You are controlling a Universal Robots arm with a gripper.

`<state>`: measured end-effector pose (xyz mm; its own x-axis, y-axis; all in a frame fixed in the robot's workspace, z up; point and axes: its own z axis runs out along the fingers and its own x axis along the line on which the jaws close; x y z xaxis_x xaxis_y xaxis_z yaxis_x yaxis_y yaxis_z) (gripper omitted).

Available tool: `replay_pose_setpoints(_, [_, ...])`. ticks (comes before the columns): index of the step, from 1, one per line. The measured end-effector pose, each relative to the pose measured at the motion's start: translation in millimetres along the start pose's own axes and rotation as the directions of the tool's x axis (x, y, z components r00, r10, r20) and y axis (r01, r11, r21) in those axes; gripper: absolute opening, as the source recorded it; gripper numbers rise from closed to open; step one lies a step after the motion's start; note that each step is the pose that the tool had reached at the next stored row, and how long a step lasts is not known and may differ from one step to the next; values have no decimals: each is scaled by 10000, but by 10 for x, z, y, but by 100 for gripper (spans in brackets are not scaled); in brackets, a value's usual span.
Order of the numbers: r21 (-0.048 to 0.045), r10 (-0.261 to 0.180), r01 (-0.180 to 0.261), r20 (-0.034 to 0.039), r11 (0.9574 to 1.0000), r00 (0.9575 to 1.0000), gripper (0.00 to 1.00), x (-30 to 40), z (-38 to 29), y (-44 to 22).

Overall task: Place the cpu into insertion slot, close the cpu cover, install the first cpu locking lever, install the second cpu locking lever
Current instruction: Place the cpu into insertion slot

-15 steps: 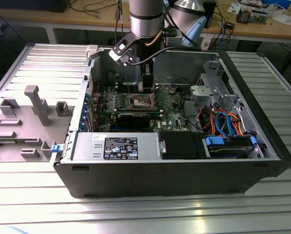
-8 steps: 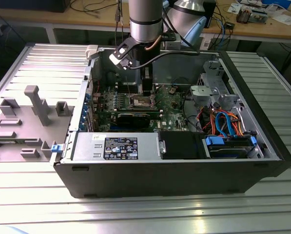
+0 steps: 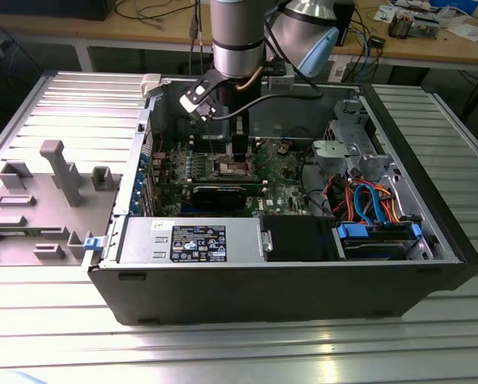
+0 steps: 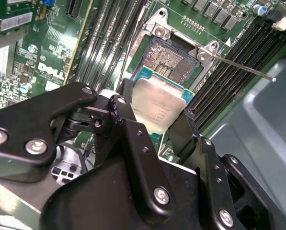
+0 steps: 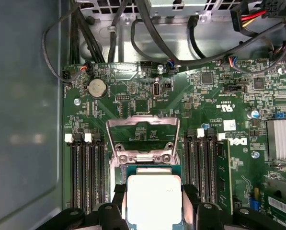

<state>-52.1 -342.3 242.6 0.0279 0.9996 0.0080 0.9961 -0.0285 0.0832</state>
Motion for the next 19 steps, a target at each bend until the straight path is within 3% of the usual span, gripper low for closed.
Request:
replay_pose_setpoints(14, [0, -1, 1, 0, 10000, 10000, 55, 2, 18, -2])
replay_pose_setpoints(16, [-1, 1, -1, -10, 10000, 10000, 55, 4, 29, -8])
replay_pose_setpoints(19, [2, 6, -6, -84, 10000, 10000, 55, 8, 87, -24])
